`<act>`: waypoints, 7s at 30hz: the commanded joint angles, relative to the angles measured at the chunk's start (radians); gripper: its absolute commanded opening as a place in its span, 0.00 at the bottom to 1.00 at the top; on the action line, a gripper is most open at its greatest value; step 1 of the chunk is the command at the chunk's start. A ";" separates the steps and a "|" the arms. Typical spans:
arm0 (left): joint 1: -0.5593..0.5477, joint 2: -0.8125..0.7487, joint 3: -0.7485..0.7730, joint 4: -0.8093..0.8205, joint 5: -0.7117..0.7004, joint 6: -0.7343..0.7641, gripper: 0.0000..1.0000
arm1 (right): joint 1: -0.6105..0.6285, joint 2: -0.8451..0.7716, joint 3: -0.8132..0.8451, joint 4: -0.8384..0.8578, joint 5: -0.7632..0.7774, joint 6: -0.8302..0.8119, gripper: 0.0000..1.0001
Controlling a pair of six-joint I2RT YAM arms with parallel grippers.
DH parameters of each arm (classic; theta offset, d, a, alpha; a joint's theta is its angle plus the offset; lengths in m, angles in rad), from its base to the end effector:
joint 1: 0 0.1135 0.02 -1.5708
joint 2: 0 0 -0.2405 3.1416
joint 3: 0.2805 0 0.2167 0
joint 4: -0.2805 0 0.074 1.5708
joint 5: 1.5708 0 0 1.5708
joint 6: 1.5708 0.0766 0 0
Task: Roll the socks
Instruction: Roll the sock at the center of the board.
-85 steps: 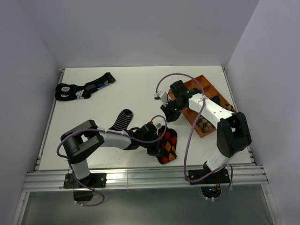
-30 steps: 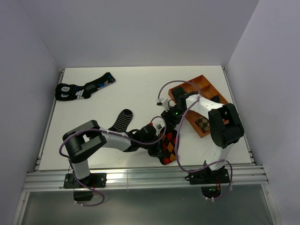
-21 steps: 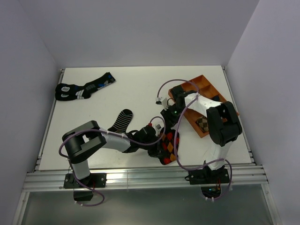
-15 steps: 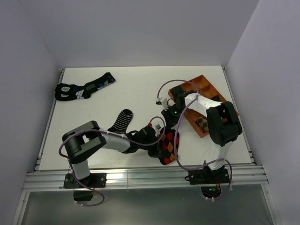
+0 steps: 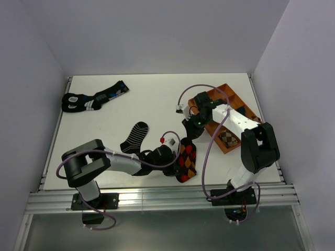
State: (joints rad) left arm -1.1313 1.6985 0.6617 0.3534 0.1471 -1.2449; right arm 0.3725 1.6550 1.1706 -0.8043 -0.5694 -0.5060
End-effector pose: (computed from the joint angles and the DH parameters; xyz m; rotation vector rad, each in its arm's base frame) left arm 0.1279 -0.2983 0.1088 -0.0581 2.6663 -1.2485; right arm 0.2560 0.1444 0.1762 -1.2613 2.4183 0.7699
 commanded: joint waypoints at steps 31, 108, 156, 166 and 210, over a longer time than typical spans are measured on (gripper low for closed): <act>-0.099 0.032 0.148 -0.258 -0.192 0.174 0.00 | -0.003 0.104 -0.088 0.143 0.224 0.024 0.10; 0.157 0.308 0.409 -0.559 0.350 0.173 0.00 | -0.008 -0.517 -0.359 -0.231 -0.117 -0.700 0.57; 0.215 0.398 0.489 -0.590 0.399 0.210 0.00 | 0.522 -0.563 -0.560 0.151 0.190 -0.390 0.59; 0.215 0.391 0.472 -0.567 0.407 0.202 0.00 | 0.548 -0.482 -0.612 0.255 0.275 -0.367 0.59; 0.427 0.431 0.705 -0.386 0.637 0.680 0.58 | 0.543 -0.393 -0.620 0.347 0.306 -0.373 0.24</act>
State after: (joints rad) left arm -0.7036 2.1166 1.3312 -0.0715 0.7219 -0.6506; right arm 0.9119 1.2270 0.5549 -0.4129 -0.2592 -0.8684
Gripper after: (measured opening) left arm 0.569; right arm 0.362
